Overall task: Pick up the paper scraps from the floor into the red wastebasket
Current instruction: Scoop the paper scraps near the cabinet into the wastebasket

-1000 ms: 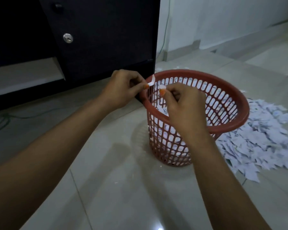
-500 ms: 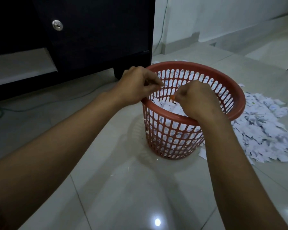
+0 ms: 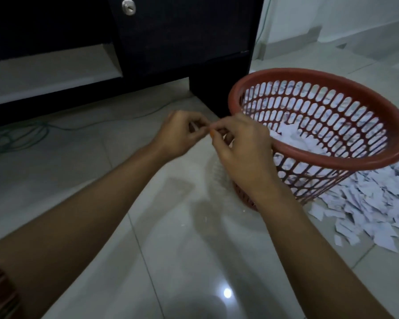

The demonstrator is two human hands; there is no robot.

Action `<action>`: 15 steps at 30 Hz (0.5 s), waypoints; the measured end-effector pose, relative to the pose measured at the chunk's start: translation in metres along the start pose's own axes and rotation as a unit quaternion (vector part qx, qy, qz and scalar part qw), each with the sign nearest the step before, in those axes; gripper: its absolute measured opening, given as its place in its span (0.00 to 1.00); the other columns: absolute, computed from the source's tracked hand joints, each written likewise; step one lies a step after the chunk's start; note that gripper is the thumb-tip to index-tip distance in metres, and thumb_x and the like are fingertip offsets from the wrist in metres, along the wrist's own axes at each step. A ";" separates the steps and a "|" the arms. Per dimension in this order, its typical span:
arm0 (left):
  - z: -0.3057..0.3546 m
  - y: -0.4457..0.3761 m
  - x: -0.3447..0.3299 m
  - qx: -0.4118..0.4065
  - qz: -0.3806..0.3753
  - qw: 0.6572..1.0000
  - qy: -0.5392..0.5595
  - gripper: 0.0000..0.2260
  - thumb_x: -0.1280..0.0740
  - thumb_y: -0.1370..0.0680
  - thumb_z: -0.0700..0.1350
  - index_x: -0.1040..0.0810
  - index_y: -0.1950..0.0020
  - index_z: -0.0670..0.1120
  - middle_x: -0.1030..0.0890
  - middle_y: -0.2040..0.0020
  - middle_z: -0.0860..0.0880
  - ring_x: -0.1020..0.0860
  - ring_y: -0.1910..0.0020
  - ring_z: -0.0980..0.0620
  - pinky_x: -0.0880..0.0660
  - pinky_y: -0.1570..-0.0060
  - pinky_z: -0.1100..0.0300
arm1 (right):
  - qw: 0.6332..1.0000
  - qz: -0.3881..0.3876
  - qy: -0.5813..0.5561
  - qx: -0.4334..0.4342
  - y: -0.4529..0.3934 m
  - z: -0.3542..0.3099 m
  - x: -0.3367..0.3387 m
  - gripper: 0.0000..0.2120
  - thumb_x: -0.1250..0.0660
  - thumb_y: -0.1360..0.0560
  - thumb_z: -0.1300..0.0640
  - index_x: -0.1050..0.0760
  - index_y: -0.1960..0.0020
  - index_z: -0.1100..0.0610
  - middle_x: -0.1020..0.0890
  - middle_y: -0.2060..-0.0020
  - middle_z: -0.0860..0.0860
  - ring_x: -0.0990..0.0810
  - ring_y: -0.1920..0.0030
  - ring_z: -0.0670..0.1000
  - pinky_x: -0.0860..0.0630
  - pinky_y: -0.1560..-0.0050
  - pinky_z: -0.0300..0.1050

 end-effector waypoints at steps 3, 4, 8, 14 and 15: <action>-0.039 0.034 -0.020 0.046 -0.070 0.996 -0.035 0.03 0.30 0.25 0.42 0.17 0.54 0.45 0.19 0.61 0.54 0.22 0.65 0.54 0.27 0.62 0.62 | 0.998 -0.066 -0.023 -0.009 0.021 0.011 -0.039 0.03 0.30 0.28 0.62 0.17 0.56 0.57 0.19 0.62 0.50 0.24 0.65 0.44 0.29 0.61 0.31; -0.053 0.047 -0.027 0.058 -0.091 0.993 -0.043 0.03 0.29 0.25 0.42 0.16 0.54 0.45 0.18 0.60 0.54 0.21 0.64 0.54 0.27 0.61 0.63 | 0.995 -0.093 -0.023 -0.018 0.030 0.018 -0.052 0.03 0.30 0.28 0.62 0.17 0.56 0.57 0.19 0.62 0.50 0.24 0.65 0.44 0.29 0.61 0.31; -0.091 0.100 -0.060 0.109 -0.205 0.969 -0.078 0.05 0.29 0.24 0.46 0.15 0.51 0.48 0.16 0.56 0.54 0.23 0.67 0.62 0.27 0.59 0.65 | 0.977 -0.188 -0.015 -0.102 0.078 0.070 -0.099 0.04 0.30 0.28 0.63 0.16 0.59 0.56 0.17 0.63 0.51 0.21 0.65 0.47 0.23 0.58 0.42; -0.115 0.156 -0.100 0.106 -0.298 0.942 -0.116 0.09 0.31 0.23 0.50 0.18 0.45 0.49 0.19 0.48 0.52 0.26 0.60 0.59 0.31 0.58 0.64 | 0.940 -0.277 0.000 -0.197 0.159 0.132 -0.127 0.03 0.28 0.28 0.63 0.16 0.59 0.59 0.15 0.62 0.51 0.20 0.63 0.47 0.22 0.55 0.48; -0.117 0.162 -0.105 0.104 -0.303 0.939 -0.123 0.10 0.31 0.23 0.50 0.19 0.43 0.49 0.19 0.47 0.52 0.25 0.57 0.58 0.31 0.56 0.64 | 0.936 -0.284 0.000 -0.207 0.168 0.137 -0.129 0.02 0.27 0.29 0.61 0.16 0.57 0.58 0.16 0.61 0.51 0.20 0.62 0.47 0.22 0.54 0.48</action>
Point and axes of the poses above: each hand's wrist, its own y-axis away from the middle knuckle, its own x-axis out of the back of the hand, z = x × y, the point moved 6 cm from there along -y, towards the middle knuckle
